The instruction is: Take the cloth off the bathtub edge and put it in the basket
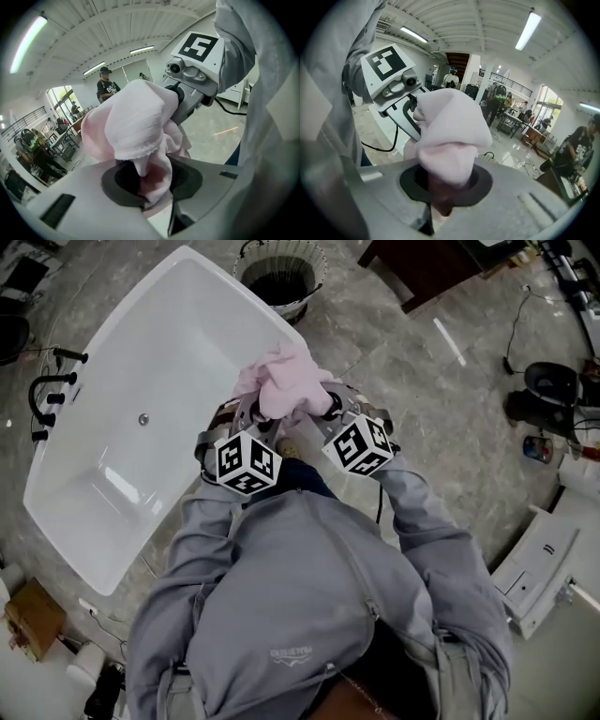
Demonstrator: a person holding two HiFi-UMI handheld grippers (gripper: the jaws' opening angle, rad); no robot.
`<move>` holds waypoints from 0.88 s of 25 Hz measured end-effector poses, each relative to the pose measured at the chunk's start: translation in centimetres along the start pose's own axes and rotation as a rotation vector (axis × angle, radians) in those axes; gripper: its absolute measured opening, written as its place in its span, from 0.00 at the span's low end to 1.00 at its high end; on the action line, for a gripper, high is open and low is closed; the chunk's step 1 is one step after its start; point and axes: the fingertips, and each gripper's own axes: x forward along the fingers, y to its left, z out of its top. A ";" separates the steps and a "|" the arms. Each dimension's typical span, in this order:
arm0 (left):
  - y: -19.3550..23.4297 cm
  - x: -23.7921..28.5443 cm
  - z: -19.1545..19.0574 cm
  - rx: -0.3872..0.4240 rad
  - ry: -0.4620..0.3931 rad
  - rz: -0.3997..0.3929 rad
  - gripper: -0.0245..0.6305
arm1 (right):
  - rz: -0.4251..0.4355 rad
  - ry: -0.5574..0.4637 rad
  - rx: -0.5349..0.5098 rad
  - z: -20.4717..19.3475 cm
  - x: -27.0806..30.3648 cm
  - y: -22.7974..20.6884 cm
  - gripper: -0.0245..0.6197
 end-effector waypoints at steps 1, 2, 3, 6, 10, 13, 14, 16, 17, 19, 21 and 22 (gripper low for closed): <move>0.2 -0.2 0.8 0.009 -0.011 0.000 0.21 | -0.015 -0.003 0.004 0.3 -0.7 -0.4 0.12; 0.3 -0.5 1.6 0.018 -0.021 -0.002 0.21 | -0.030 -0.005 0.006 0.6 -1.3 -0.7 0.12; 0.4 -0.7 2.4 0.028 -0.031 -0.005 0.21 | -0.045 -0.006 0.006 0.8 -2.0 -1.1 0.12; 0.8 -1.3 4.8 0.063 -0.061 -0.009 0.21 | -0.095 -0.017 0.022 1.6 -4.0 -2.2 0.12; 1.1 -1.9 7.4 0.113 -0.106 -0.019 0.21 | -0.177 -0.024 0.057 2.2 -6.2 -3.4 0.12; 1.3 -2.0 9.4 0.161 -0.139 -0.037 0.21 | -0.250 -0.018 0.088 2.4 -7.7 -4.3 0.12; 1.4 -2.0 10.1 0.179 -0.153 -0.046 0.21 | -0.277 -0.016 0.100 2.4 -8.3 -4.7 0.12; 1.5 -2.0 11.4 0.209 -0.178 -0.063 0.21 | -0.324 -0.012 0.124 2.4 -9.3 -5.4 0.12; 1.4 -2.0 12.0 0.219 -0.187 -0.069 0.21 | -0.340 -0.011 0.134 2.4 -9.9 -5.6 0.12; 1.2 -2.1 13.1 0.236 -0.198 -0.077 0.21 | -0.367 -0.008 0.150 2.2 -10.9 -5.9 0.12; 0.7 -1.9 14.4 0.256 -0.209 -0.088 0.21 | -0.401 -0.008 0.173 1.8 -12.2 -6.4 0.12; 0.4 -1.7 15.1 0.268 -0.216 -0.094 0.21 | -0.422 -0.009 0.189 1.4 -12.8 -6.6 0.12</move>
